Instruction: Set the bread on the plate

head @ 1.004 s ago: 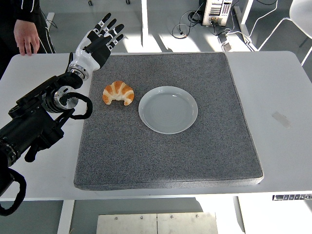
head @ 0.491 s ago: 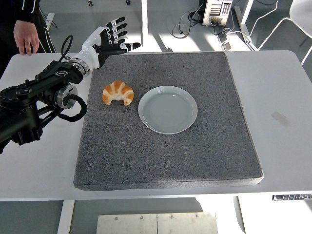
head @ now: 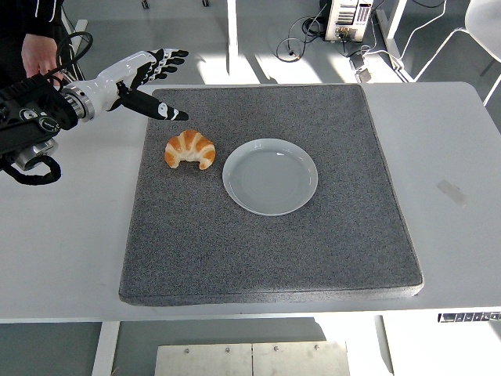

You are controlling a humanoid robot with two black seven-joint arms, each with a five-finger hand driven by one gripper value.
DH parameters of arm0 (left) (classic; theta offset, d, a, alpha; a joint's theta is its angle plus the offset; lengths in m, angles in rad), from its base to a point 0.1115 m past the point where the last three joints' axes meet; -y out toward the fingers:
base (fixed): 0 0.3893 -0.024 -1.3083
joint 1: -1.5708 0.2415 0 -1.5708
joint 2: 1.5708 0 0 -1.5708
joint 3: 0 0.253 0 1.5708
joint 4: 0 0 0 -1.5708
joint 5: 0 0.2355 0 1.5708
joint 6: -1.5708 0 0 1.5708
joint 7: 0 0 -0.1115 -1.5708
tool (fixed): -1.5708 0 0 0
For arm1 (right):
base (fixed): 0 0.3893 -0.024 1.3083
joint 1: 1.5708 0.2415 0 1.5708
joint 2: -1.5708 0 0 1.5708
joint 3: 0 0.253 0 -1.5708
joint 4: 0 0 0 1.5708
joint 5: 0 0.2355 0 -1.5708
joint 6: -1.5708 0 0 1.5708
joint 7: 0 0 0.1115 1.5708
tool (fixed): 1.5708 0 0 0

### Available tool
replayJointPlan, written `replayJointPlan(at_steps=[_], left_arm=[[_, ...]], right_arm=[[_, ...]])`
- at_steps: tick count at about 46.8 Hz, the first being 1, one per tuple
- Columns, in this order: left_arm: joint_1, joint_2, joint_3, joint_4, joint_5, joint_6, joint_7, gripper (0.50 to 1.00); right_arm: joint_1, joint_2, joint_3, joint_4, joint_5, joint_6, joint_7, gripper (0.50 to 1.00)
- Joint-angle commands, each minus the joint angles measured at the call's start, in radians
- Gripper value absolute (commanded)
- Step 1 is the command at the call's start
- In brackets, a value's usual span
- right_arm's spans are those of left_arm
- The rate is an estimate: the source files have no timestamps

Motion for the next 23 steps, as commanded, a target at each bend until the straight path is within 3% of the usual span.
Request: replayJointPlan(at_steps=[1, 12, 23], left_arm=[[-0.015, -0.002, 0.019, 0.020, 0.072, 0.000, -0.004, 0.978], [-0.020, -0.045, 0.105, 0.124, 0.158, 0.002, 0.002, 0.980], [-0.006, -0.090, 0.109, 0.232, 0.238, 0.000, 0.004, 0.980]], right_arm=[[0.000, 0.000, 0.000, -0.001, 0.001, 0.000, 0.000, 1.000], [-0.001, 0.000, 0.000, -0.001, 0.000, 0.000, 0.000, 1.000], [0.000, 0.000, 0.000, 0.001, 0.000, 0.000, 0.000, 1.000]])
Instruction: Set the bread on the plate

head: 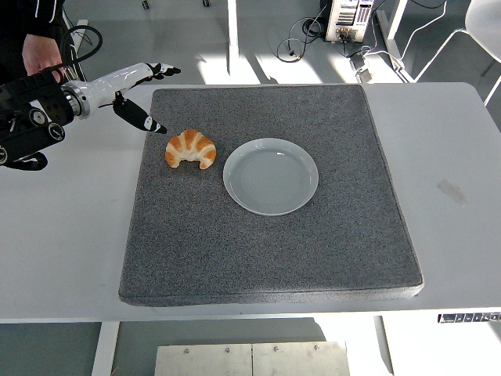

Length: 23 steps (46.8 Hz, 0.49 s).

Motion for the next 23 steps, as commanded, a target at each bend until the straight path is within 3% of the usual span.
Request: replayJointPlan(at_steps=[1, 13, 23], left_arm=[[0.008, -0.010, 0.006, 0.027, 0.006, -0.003, 0.000, 0.980], [0.098, -0.124, 0.020, 0.137, 0.004, -0.003, -0.006, 0.980], [0.120, -0.190, 0.018, 0.198, 0.002, -0.007, -0.009, 0.980]], right_arm=[[-0.001, 0.000, 0.000, 0.000, -0.001, 0.000, 0.000, 1.000], [-0.001, 0.000, 0.000, 0.000, 0.001, 0.000, 0.000, 1.000], [-0.001, 0.000, 0.000, 0.000, -0.001, 0.000, 0.000, 1.000]])
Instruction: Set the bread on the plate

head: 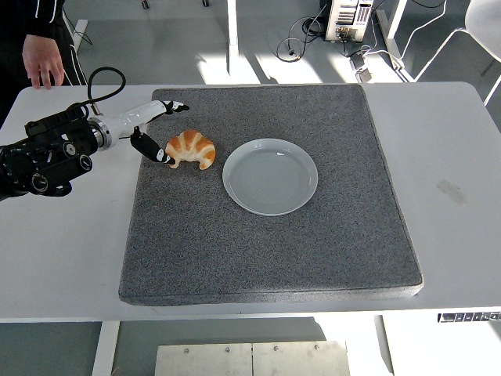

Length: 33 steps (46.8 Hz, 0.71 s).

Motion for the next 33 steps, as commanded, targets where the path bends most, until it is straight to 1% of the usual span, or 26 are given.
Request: replayJointPlan(at_steps=[1, 16, 21, 27, 33], left_arm=[[0.002, -0.027, -0.002, 0.025, -0.002, -0.002, 0.000, 0.980], [0.015, -0.067, -0.008, 0.040, -0.016, -0.001, -0.002, 0.977], [0.022, -0.070, -0.003, 0.065, -0.016, -0.002, -0.002, 0.977], [0.038, -0.091, -0.002, 0.095, -0.014, -0.002, -0.002, 0.975], [0.042, -0.094, -0.002, 0.111, -0.011, -0.002, -0.003, 0.954]], right_arm=[[0.000, 0.000, 0.000, -0.001, 0.001, 0.000, 0.000, 1.000], [0.001, 0.000, 0.000, -0.001, 0.001, 0.000, 0.000, 1.000], [0.001, 0.000, 0.000, 0.001, 0.001, 0.000, 0.000, 1.000], [0.000, 0.000, 0.000, -0.001, 0.001, 0.000, 0.000, 1.000], [0.000, 0.000, 0.000, 0.001, -0.001, 0.000, 0.000, 1.000]])
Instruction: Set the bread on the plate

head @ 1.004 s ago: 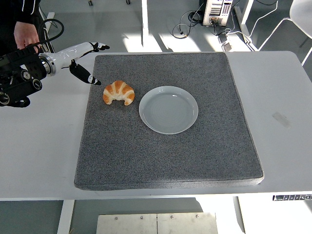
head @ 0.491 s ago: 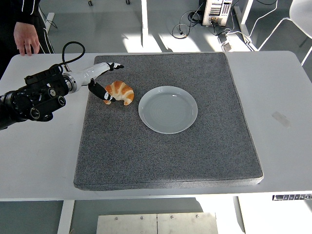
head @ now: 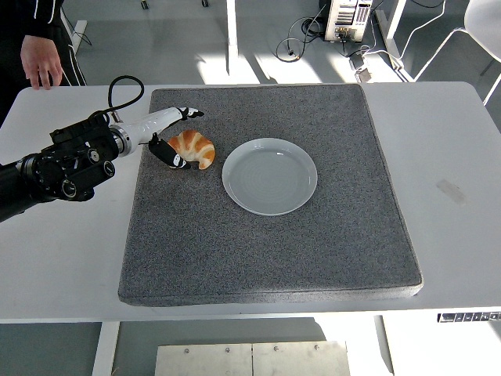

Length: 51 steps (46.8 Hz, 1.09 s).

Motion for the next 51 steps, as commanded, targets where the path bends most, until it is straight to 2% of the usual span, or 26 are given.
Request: replayJointPlan(at_steps=[1, 4, 7, 10, 12, 15, 18, 19, 28, 37, 44, 51], left_arm=[[0.005, -0.002, 0.000, 0.002, 0.005, 0.000, -0.001, 0.933], [0.010, -0.012, 0.000, 0.004, 0.005, 0.002, -0.001, 0.877], [0.013, -0.022, 0.000, 0.011, 0.005, 0.002, -0.001, 0.766], [0.015, -0.025, 0.000, 0.020, 0.005, 0.005, -0.002, 0.737], [0.013, -0.025, 0.000, 0.024, 0.005, 0.005, -0.011, 0.644], [0.013, -0.026, 0.000, 0.030, 0.006, 0.005, -0.022, 0.621], [0.013, -0.028, 0.001, 0.039, 0.009, 0.005, -0.027, 0.512], [0.013, -0.028, 0.000, 0.045, 0.009, 0.005, -0.027, 0.500], [-0.028, -0.026, 0.000, 0.048, 0.008, 0.011, -0.084, 0.500], [-0.125, -0.006, 0.000, 0.045, -0.001, -0.001, -0.087, 0.500], [-0.205, 0.030, -0.008, 0.037, -0.004, -0.061, -0.087, 0.500], [-0.246, 0.031, -0.008, 0.037, -0.004, -0.090, -0.087, 0.500]], right_arm=[[0.000, 0.000, 0.000, -0.001, -0.001, 0.000, 0.000, 1.000], [0.000, 0.000, 0.000, -0.001, -0.001, 0.000, 0.000, 1.000], [0.000, 0.000, 0.000, 0.001, -0.001, 0.000, 0.000, 1.000], [0.000, 0.000, 0.000, -0.001, -0.001, 0.000, 0.000, 1.000], [0.000, 0.000, 0.000, -0.001, 0.001, 0.000, 0.000, 1.000], [0.000, 0.000, 0.000, -0.001, 0.001, 0.000, 0.000, 1.000], [0.000, 0.000, 0.000, -0.001, 0.001, 0.000, 0.000, 1.000], [0.000, 0.000, 0.000, 0.001, 0.001, 0.000, 0.000, 1.000], [0.000, 0.000, 0.000, -0.001, -0.001, 0.000, 0.000, 1.000], [0.000, 0.000, 0.000, 0.001, 0.001, 0.000, 0.000, 1.000], [0.001, 0.000, 0.000, 0.001, -0.001, 0.000, 0.000, 1.000], [0.001, 0.000, 0.000, 0.001, -0.001, 0.000, 0.000, 1.000]])
